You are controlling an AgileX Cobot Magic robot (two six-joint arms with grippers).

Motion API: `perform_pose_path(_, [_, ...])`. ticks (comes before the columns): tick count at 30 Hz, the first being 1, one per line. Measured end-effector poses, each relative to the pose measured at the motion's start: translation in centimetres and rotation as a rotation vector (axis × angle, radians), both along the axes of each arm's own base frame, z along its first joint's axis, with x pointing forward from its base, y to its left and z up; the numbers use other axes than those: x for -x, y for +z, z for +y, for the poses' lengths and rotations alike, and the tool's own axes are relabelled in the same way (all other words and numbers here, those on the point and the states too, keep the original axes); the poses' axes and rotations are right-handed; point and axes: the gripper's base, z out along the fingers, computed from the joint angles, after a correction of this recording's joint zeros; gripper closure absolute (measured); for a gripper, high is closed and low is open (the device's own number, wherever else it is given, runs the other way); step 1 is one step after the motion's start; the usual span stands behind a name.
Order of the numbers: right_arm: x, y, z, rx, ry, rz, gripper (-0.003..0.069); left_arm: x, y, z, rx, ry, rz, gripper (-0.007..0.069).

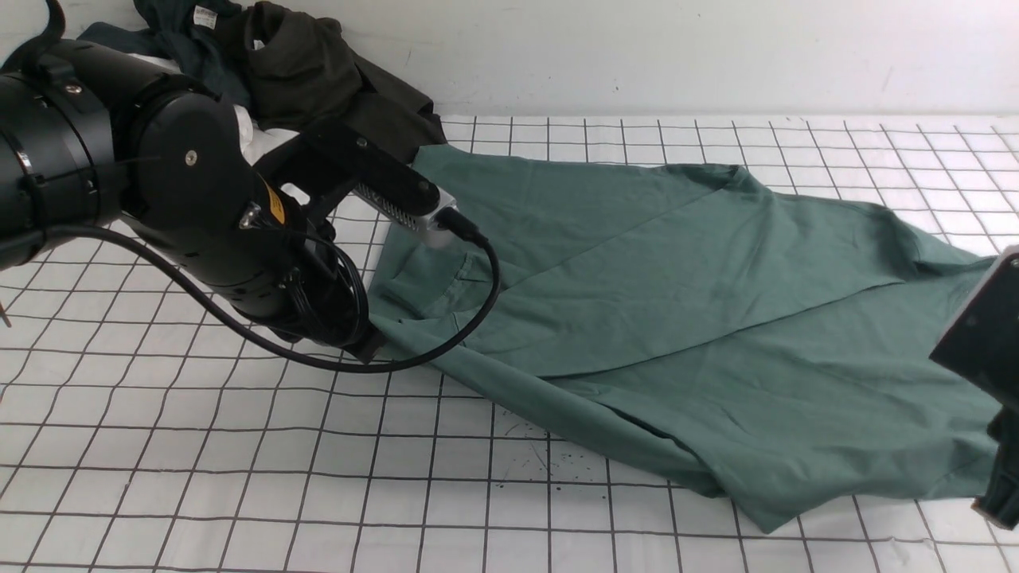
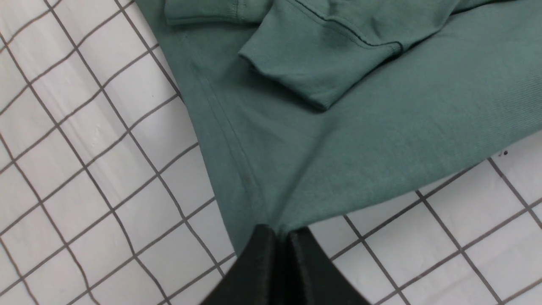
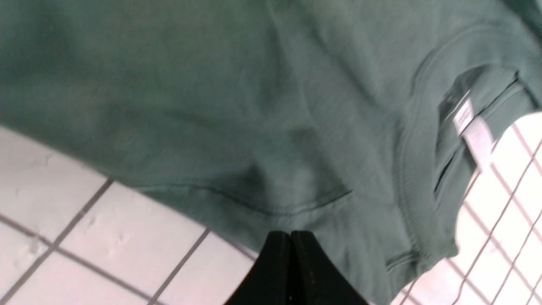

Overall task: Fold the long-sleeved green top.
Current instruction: Use both arms simultaneously to clamp the lower edge of the clothing fabric, then use both arms to drag the lower edge of the fabric forward and fold it over the upper edge

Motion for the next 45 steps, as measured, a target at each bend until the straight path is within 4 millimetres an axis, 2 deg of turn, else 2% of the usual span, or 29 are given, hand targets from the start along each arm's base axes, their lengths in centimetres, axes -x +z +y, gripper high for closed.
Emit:
perform_pose_path(2, [-0.1,-1.0,-0.1,0.019,-0.009,0.056,0.0601,-0.1,0.0,0.0,0.003,0.000,-0.006,0.0619])
perform_pose_path(3, [-0.1,-1.1,-0.1,0.020,-0.009,0.061,0.0601,-0.1,0.0,0.0,0.003,0.000,-0.006,0.0619])
perform_pose_path(5, [-0.5,-2.4,-0.2,0.054,0.013,0.113,0.0499,-0.1,0.0,-0.1,0.006,0.000,-0.014,0.0619])
perform_pose_path(6, [-0.6,-2.6,-0.2,0.060,0.019,0.121,0.0481,-0.1,0.1,-0.1,0.007,0.000,-0.015,0.0619])
perform_pose_path(7, [-1.0,-3.8,-0.2,0.076,0.036,0.152,0.0402,-0.2,0.0,-0.1,0.010,0.000,-0.020,0.0619])
perform_pose_path(8, [-1.1,-3.9,-0.2,0.078,0.040,0.152,0.0394,-0.2,0.0,-0.1,0.010,0.000,-0.019,0.0619])
perform_pose_path(9, [-1.4,-4.7,-0.2,0.083,0.058,0.164,0.0341,-0.3,-0.1,-0.1,0.009,0.000,-0.018,0.0619])
perform_pose_path(11, [-1.9,-5.2,-0.2,0.094,0.073,0.159,0.0319,-0.3,-0.1,-0.1,0.009,0.000,-0.017,0.0619])
perform_pose_path(13, [-2.1,-5.2,-0.2,0.092,0.064,0.144,0.0333,-0.3,-0.1,-0.1,0.010,0.000,-0.016,0.0619])
perform_pose_path(14, [-2.1,-5.2,-0.2,0.085,0.049,0.131,0.0375,-0.3,-0.1,-0.1,0.010,0.000,-0.016,0.0619])
perform_pose_path(15, [-2.2,-5.2,-0.1,0.081,0.046,0.126,0.0384,-0.3,-0.1,-0.1,0.010,0.000,-0.016,0.0619])
perform_pose_path(16, [-2.2,-5.3,-0.1,0.071,0.036,0.110,0.0452,-0.3,-0.1,-0.1,0.010,0.000,-0.015,0.0619])
perform_pose_path(17, [-2.3,-5.2,-0.1,0.067,0.033,0.103,0.0475,-0.3,-0.1,-0.1,0.010,0.000,-0.015,0.0619])
perform_pose_path(18, [-2.4,-5.2,-0.1,0.054,0.017,0.083,0.0566,-0.3,-0.1,-0.1,0.010,0.000,-0.014,0.0619])
perform_pose_path(20, [-2.3,-4.4,-0.1,0.042,-0.008,0.040,0.0640,-0.2,-0.1,-0.2,0.018,0.002,-0.011,0.0619])
perform_pose_path(25, [-1.9,-1.8,-0.3,0.041,-0.028,-0.062,0.0663,-0.1,-0.1,-0.4,0.041,0.010,0.004,0.0619])
perform_pose_path(30, [-0.2,2.2,-1.1,0.082,-0.079,-0.176,0.0664,0.5,-0.2,-0.2,0.026,0.013,0.067,0.0619])
perform_pose_path(31, [-0.2,2.3,-1.1,0.085,-0.080,-0.179,0.0664,0.6,-0.2,-0.1,0.024,0.013,0.070,0.0619])
perform_pose_path(34, [1.2,4.6,-1.7,0.151,-0.080,-0.231,0.0664,1.3,0.9,0.2,0.024,0.012,0.056,0.0619])
perform_pose_path(37, [1.4,5.4,-2.0,0.181,-0.061,-0.263,0.0664,0.9,2.0,0.3,0.037,0.027,-0.012,0.0619])
perform_pose_path(38, [0.8,5.6,-2.2,0.158,-0.055,-0.293,0.0664,-0.2,2.7,0.3,0.079,0.069,-0.076,0.0619])
perform_pose_path(39, [0.8,5.5,-2.3,0.159,-0.059,-0.289,0.0664,-0.3,2.8,0.3,0.083,0.068,-0.084,0.0619])
perform_pose_path(41, [-1.5,6.0,-3.0,0.097,-0.063,-0.346,0.0664,-3.2,3.6,-0.1,0.141,0.131,-0.160,0.0619])
perform_pose_path(44, [-6.3,6.2,-3.9,0.011,-0.040,-0.419,0.0664,-8.3,3.0,-0.9,0.165,0.163,-0.222,0.0619])
perform_pose_path(45, [-7.9,5.7,-4.2,-0.004,-0.034,-0.417,0.0664,-10.0,2.4,-1.2,0.162,0.165,-0.235,0.0619])
